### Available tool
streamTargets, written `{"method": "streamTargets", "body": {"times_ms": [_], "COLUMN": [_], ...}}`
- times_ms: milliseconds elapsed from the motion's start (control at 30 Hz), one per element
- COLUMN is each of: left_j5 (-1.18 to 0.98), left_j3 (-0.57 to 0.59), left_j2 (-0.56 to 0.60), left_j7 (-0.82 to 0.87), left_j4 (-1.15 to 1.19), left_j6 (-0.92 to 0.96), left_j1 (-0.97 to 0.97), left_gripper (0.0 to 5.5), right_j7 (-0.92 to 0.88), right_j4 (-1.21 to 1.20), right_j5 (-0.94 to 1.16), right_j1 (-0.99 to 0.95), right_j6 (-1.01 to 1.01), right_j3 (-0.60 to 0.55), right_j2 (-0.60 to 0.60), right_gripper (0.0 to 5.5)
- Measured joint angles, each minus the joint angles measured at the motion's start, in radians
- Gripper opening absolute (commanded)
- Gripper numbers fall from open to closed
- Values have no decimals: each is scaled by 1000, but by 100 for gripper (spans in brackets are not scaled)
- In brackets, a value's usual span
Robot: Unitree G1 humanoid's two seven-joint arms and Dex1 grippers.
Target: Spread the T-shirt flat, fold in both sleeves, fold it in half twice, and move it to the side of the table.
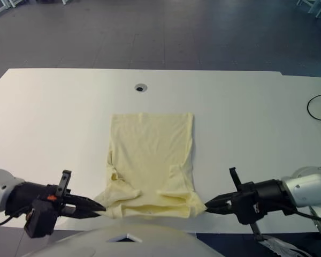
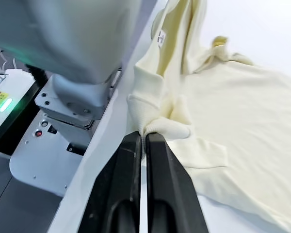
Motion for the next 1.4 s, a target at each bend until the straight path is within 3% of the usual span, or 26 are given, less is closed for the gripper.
{"method": "streamTargets", "body": {"times_ms": [200,367,833,1400], "left_j5": [-51,-103,-311,-514], "left_j3": [-55,-32,251,520], "left_j2": [-130,-163,-191,-303], "left_j7": [-142,-221,-329,-357], "left_j4": [89,86,-72,-275], "left_j6": [159,240,448,652], "left_j1": [-213,-209,-68,72], "left_gripper": [1,1,1,1], "right_j7": [10,50,152,155], "right_j4": [68,55,-21,-70], "right_j5": [12,88,388,576], "right_j1": [-195,-224,-232,-204], "right_j6": [79,156,381,507], "right_j3": [114,138,9,-122], "right_j2": [2,4,-15,-15], "right_gripper": [0,0,0,0]}}
